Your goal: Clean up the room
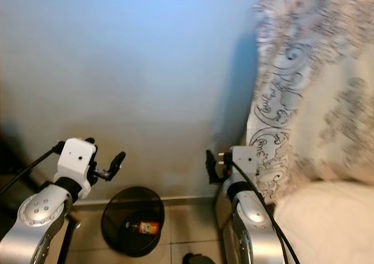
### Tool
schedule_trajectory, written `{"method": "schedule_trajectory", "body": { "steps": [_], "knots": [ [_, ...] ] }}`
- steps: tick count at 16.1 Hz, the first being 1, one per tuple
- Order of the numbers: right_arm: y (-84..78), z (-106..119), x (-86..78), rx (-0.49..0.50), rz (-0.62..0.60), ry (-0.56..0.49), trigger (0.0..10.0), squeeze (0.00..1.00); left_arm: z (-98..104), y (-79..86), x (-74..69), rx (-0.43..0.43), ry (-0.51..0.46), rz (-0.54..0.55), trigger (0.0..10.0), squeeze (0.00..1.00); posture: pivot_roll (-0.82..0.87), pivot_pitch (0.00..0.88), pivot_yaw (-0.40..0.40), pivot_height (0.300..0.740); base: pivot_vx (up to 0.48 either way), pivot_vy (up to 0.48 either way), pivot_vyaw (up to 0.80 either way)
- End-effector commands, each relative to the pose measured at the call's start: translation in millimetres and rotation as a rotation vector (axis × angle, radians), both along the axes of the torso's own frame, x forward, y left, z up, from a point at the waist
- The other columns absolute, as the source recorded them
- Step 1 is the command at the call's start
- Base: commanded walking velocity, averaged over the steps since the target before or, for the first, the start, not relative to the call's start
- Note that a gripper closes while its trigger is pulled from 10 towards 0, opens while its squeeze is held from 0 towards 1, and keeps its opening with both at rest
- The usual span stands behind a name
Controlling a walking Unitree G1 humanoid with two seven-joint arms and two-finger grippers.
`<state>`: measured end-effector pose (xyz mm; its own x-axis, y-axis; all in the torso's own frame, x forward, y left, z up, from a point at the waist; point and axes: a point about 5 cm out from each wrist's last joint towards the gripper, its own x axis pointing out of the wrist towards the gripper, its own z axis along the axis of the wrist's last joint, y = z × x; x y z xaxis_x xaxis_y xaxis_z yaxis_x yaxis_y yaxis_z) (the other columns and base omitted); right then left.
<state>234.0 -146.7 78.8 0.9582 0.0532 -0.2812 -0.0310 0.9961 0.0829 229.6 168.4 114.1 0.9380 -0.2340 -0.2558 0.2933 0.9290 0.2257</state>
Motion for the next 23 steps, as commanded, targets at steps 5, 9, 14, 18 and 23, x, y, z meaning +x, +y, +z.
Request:
{"method": "schedule_trajectory", "body": {
  "steps": [5, 9, 14, 18, 23],
  "knots": [
    [-8.9, -1, -5.3, -0.036, -0.045, 0.044, 10.0, 1.0, 3, 1.2, 7.2, -0.008, 0.005, -0.006, 10.0, 0.0, -0.02, 0.0, 0.06, 0.74, 0.0, 0.0, -0.74],
    [-11.7, 5, -5.0, -0.135, -0.027, 0.032, 10.0, 1.0, -1, -2.5, 13.2, -0.044, 0.015, 0.018, 10.0, 0.0, -0.04, 0.0, 0.067, 0.74, 0.0, 0.0, -0.74],
    [-14.8, 4, -4.0, -0.153, -0.021, 0.045, 10.0, 1.0, -5, -7.0, 9.5, -0.046, 0.017, 0.021, 10.0, 0.0, -0.02, 0.0, 0.053, 0.74, 0.0, 0.0, -0.73],
    [-13.3, 3, -3.0, -0.185, -0.019, 0.036, 10.0, 1.0, -5, -7.4, 23.8, -0.047, 0.015, 0.011, 10.0, 0.0, -0.07, 0.0, 0.105, 0.74, 0.0, 0.0, -0.73],
    [-15.6, -7, -2.6, -0.224, 0.023, 0.083, 10.0, 1.0, -20, 5.4, 17.0, -0.015, 0.049, 0.102, 10.0, 0.0, -0.04, 0.0, 0.04, 0.74, 0.0, 0.0, -0.71]
  ]
}}
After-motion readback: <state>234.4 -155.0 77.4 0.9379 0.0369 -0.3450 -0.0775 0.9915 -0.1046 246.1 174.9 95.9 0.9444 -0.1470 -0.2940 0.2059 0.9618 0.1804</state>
